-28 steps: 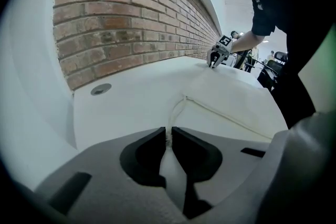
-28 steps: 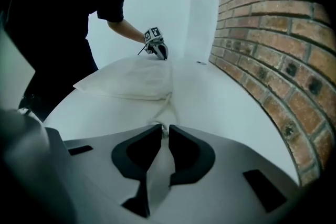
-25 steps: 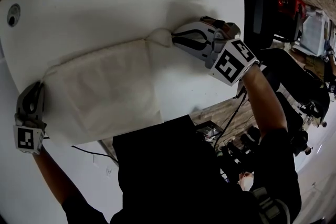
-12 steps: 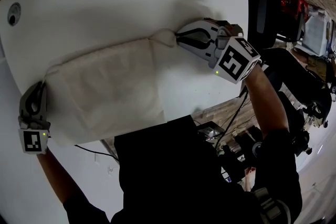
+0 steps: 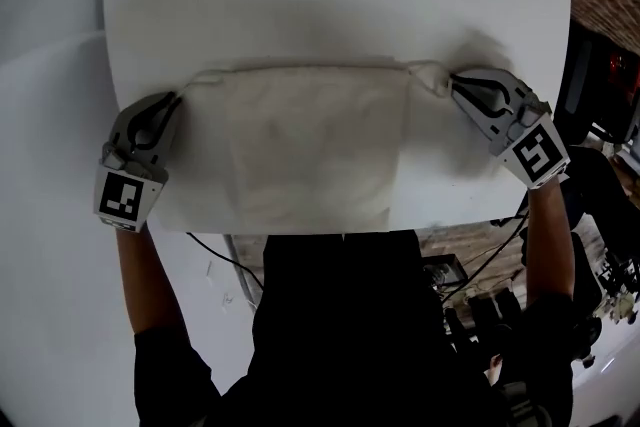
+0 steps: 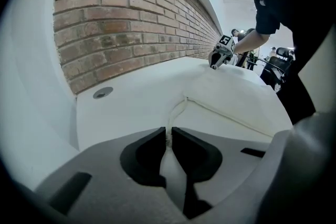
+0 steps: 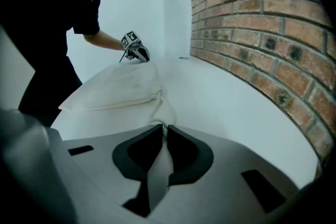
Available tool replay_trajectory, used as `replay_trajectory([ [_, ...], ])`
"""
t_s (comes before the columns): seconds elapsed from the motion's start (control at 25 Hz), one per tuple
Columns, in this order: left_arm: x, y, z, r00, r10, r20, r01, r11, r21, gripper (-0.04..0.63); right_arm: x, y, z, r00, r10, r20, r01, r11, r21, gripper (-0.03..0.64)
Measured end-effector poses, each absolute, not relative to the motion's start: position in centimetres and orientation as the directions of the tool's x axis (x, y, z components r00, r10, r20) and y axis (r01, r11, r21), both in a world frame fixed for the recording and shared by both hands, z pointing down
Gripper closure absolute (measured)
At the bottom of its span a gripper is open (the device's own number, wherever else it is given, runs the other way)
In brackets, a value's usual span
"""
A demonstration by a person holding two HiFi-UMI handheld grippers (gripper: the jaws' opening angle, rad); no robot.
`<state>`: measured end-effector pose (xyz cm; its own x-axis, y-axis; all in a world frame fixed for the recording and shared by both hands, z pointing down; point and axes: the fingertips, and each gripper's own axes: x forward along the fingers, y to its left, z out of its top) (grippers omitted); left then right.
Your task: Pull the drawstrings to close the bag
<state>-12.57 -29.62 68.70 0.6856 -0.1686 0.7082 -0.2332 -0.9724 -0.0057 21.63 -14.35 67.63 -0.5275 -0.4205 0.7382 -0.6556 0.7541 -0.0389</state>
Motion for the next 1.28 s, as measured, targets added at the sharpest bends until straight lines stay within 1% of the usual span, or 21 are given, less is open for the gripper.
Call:
replay_trajectory([
  [0.16,-12.5,-30.2,68.5,0.707,-0.193,0.680,-0.241,-0.970,-0.025,0.549,22.3,-15.4,66.9,-0.503,-0.522,0.688,-0.765,0.639,-0.075,0.584],
  [0.24,-12.4,-30.7,68.1,0.724,-0.230,0.650,-0.278,-0.960,-0.029,0.549,22.9,-15.9,66.0,-0.484,-0.603,0.634,-0.814,0.576,-0.074,0.584],
  [0.36,-12.4,-31.3,66.8,0.753,-0.309,0.581,-0.353,-0.935,-0.039,0.549,23.9,-16.1,64.1,-0.423,-0.715,0.556,-0.881,0.469,-0.066,0.586],
  [0.44,-12.5,-31.5,65.6,0.763,-0.350,0.544,-0.385,-0.921,-0.053,0.549,24.2,-15.9,62.6,-0.378,-0.770,0.514,-0.911,0.410,-0.057,0.586],
  [0.52,-12.5,-31.4,64.3,0.768,-0.371,0.522,-0.393,-0.917,-0.074,0.549,24.1,-15.7,60.8,-0.353,-0.810,0.469,-0.927,0.371,-0.057,0.586],
  [0.64,-12.2,-31.2,61.7,0.789,-0.387,0.477,-0.392,-0.915,-0.095,0.549,23.1,-15.5,57.2,-0.344,-0.857,0.383,-0.936,0.344,-0.071,0.586],
  [0.76,-11.5,-32.4,57.8,0.822,-0.421,0.384,-0.418,-0.903,-0.096,0.549,22.4,-16.0,52.2,-0.331,-0.901,0.279,-0.943,0.328,-0.059,0.584],
  [1.0,-11.3,-33.2,47.6,0.842,-0.505,0.190,-0.511,-0.859,-0.017,0.549,22.0,-15.3,42.8,-0.301,-0.946,0.121,-0.954,0.297,-0.044,0.584],
  [1.12,-10.8,-32.6,42.2,0.838,-0.535,0.111,-0.532,-0.845,-0.054,0.549,22.9,-14.7,38.4,-0.292,-0.956,0.026,-0.954,0.290,-0.072,0.584],
  [1.28,-10.0,-31.5,34.6,0.834,-0.551,-0.003,-0.549,-0.831,-0.087,0.549,24.6,-13.4,32.0,-0.287,-0.953,-0.098,-0.954,0.294,-0.067,0.584],
])
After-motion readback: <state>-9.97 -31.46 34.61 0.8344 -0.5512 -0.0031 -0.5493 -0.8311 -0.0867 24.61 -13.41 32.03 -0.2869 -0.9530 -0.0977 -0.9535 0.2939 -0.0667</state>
